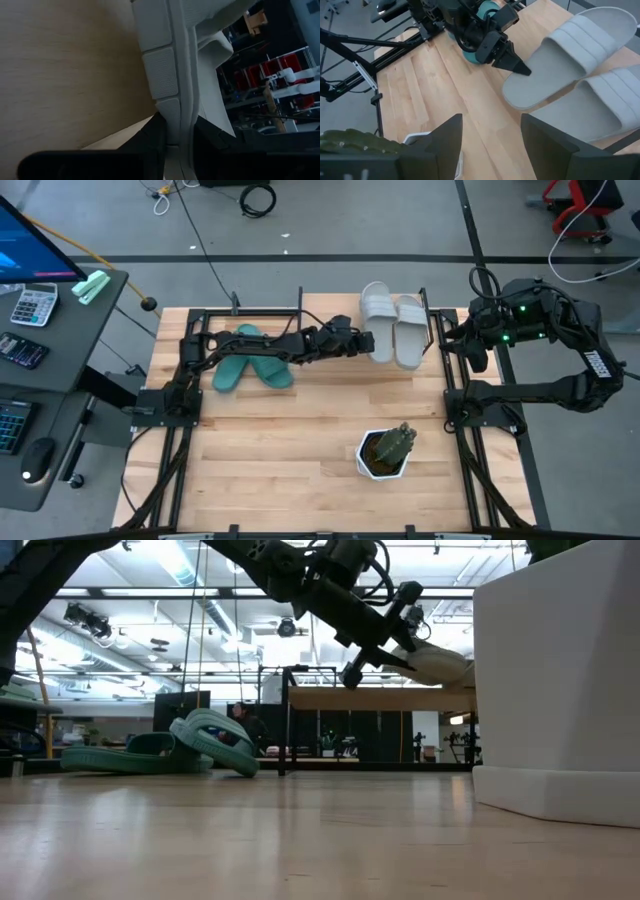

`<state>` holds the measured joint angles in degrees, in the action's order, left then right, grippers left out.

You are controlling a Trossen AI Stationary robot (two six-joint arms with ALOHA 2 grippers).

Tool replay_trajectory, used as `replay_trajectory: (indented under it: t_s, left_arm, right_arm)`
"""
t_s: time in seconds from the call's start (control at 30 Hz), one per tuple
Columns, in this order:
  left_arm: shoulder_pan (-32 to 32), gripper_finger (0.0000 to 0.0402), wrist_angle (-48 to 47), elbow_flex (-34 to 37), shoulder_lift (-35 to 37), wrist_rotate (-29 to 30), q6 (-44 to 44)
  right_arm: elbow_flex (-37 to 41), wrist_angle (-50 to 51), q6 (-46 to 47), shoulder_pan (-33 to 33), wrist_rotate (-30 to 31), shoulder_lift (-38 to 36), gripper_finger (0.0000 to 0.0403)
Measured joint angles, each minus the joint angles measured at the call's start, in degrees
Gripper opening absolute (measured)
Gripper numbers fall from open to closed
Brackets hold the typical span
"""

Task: Pick and place slides into the shelf
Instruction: Put the gray slipper on the shelf

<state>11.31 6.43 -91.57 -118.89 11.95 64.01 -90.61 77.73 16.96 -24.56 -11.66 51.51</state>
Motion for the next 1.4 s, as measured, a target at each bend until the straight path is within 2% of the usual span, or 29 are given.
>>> replay_trajectory:
  t_s: [0.37, 0.63, 0.83, 1.1, 1.4]
  left_arm:
    - [-0.02, 0.0132, 0.01, 0.00, 0.00, -1.38, -0.22]
    - [-0.07, 0.0216, 0.01, 0.00, 0.00, -1.86, 0.18]
    - [0.93, 0.0263, -0.44, 0.00, 0.00, -11.37, 2.63]
    - [2.23, 0.0268, -1.04, 0.02, 0.00, -21.16, 2.55]
    - [3.33, 0.0254, -2.03, 0.00, 0.00, -22.72, 2.54]
  right_arm:
    - [0.00, 0.00, 0.45, 0.00, -0.01, 0.00, 0.0209]
    - [0.00, 0.00, 0.93, 0.00, -0.81, 0.00, 0.0209]
    - [0.02, 0.00, 0.93, 0.00, -0.83, 0.00, 0.0209]
    - [0.00, 0.00, 0.91, 0.00, -0.88, 0.00, 0.0209]
    - [0.00, 0.00, 0.93, -0.01, -2.19, 0.00, 0.0209]
